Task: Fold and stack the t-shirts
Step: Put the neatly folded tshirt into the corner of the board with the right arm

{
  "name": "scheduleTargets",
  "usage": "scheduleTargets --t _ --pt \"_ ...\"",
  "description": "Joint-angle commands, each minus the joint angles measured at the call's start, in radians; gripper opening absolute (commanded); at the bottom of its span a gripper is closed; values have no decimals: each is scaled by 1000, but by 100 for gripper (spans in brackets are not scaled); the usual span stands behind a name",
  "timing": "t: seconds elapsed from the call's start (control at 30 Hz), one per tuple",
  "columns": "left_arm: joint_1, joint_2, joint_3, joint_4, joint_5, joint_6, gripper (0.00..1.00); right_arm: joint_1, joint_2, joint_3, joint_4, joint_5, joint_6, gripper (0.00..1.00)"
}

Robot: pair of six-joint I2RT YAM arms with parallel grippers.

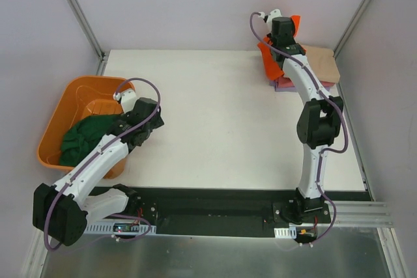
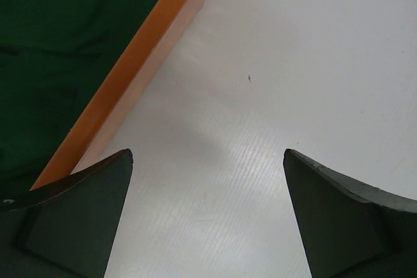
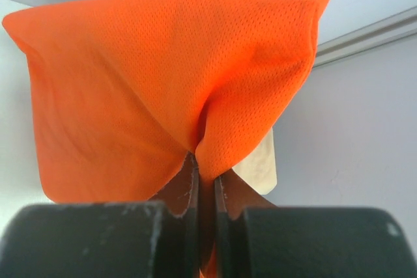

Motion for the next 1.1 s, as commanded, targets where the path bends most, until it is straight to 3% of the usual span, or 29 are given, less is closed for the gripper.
scheduleTargets --t 0.0,0.47,1.07 --pt "14 -37 27 -23 -58 3 99 -39 25 155 -99 -30 58 1" --pt "17 -10 43 -24 -45 -4 99 -136 123 318 -215 -88 152 0" --pt "19 99 95 -23 -9 3 99 -286 324 375 -168 -176 259 0"
